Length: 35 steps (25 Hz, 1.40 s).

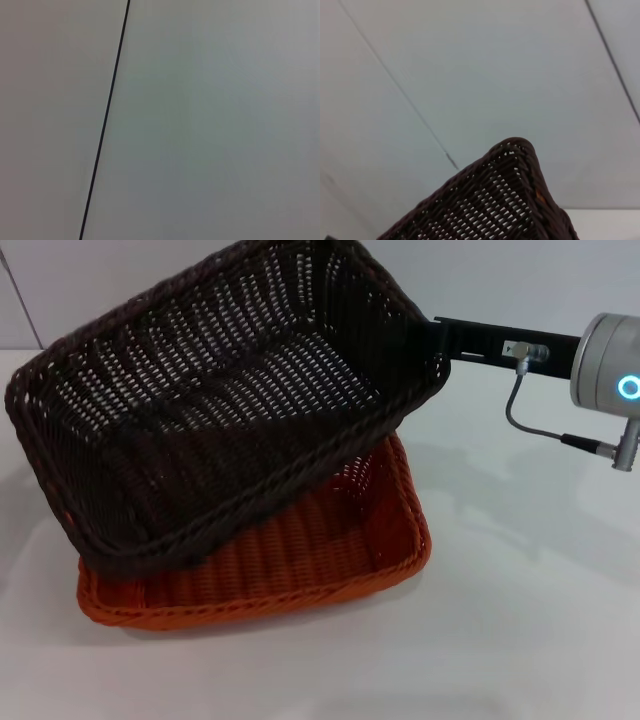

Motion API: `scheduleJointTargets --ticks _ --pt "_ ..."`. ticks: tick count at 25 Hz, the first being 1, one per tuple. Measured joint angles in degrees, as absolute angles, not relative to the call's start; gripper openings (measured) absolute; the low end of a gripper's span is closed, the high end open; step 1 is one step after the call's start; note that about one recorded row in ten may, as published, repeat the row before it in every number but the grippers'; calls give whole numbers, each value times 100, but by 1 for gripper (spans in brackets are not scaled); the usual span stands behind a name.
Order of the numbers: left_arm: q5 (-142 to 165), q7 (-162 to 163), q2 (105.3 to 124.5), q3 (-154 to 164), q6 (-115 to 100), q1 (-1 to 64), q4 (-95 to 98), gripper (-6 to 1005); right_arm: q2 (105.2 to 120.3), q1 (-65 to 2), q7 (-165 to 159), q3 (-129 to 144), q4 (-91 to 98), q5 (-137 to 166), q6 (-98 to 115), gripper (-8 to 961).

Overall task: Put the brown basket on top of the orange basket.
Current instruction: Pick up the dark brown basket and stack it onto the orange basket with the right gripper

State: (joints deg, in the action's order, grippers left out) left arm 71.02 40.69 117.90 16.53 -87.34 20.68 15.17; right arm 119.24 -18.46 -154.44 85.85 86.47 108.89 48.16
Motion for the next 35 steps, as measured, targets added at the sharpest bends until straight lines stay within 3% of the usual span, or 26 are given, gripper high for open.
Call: scheduleJointTargets --ticks 19,35 --pt "7123 4070 11771 1754 -8719 2043 1538 113 11935 -942 -15838 10549 8564 10730 2711 242" --pt "7131 4070 11764 1872 -8633 1914 1547 113 11896 -817 -15780 11068 8434 10741 2325 252"
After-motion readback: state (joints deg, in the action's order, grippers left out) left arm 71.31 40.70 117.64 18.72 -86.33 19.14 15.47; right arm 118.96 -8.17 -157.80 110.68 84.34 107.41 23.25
